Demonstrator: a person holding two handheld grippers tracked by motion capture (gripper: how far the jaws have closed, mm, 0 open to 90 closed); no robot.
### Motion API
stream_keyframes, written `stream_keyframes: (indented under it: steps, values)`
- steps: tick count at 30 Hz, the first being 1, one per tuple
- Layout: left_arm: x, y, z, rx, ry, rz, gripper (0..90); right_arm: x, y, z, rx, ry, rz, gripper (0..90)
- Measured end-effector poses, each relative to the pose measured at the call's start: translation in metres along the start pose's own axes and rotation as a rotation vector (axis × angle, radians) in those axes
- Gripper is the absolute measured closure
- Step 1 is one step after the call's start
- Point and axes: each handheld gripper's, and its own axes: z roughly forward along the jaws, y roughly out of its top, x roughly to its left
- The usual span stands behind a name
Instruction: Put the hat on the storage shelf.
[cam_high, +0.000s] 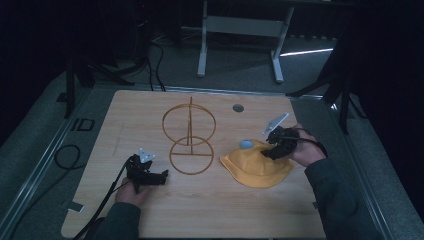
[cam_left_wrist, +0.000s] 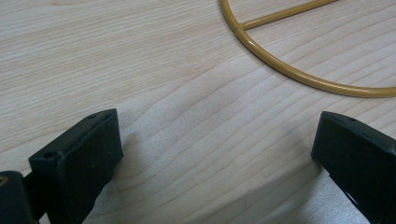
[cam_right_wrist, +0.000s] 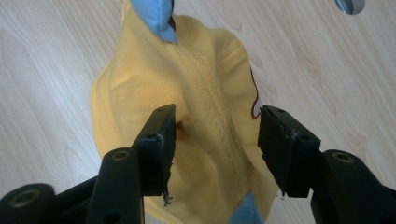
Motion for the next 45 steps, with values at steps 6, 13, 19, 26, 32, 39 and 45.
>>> stream_keyframes:
  steps: [6, 13, 19, 26, 32, 39, 45]
  values:
    - [0.0, 0.0, 0.0, 0.0, 0.0, 0.0, 1.9, -0.002, 0.0, 0.005, 0.02, 0.022, -0.006, 59.4]
    - [0.0, 0.0, 0.0, 0.001, 0.0, 0.001, 1.9, -0.002, 0.0, 0.006, 0.033, 0.004, -0.029, 75.5]
    - [0.0, 0.0, 0.0, 0.0, 0.0, 0.0, 1.9, 0.002, 0.0, 0.003, 0.027, -0.007, -0.057, 80.4]
    - [0.0, 0.0, 0.0, -0.002, 0.0, -0.002, 1.9, 0.005, 0.001, -0.001, 0.016, -0.004, -0.069, 81.3]
    - [0.0, 0.0, 0.0, -0.002, 0.001, -0.002, 1.9, 0.009, 0.006, -0.009, -0.013, -0.017, -0.078, 82.1]
    - [0.0, 0.0, 0.0, -0.002, 0.001, -0.002, 1.9, 0.012, 0.008, -0.018, -0.04, -0.027, -0.068, 82.4]
    - [0.0, 0.0, 0.0, -0.001, 0.0, -0.002, 1.9, 0.013, 0.009, -0.025, -0.058, -0.053, -0.043, 82.8]
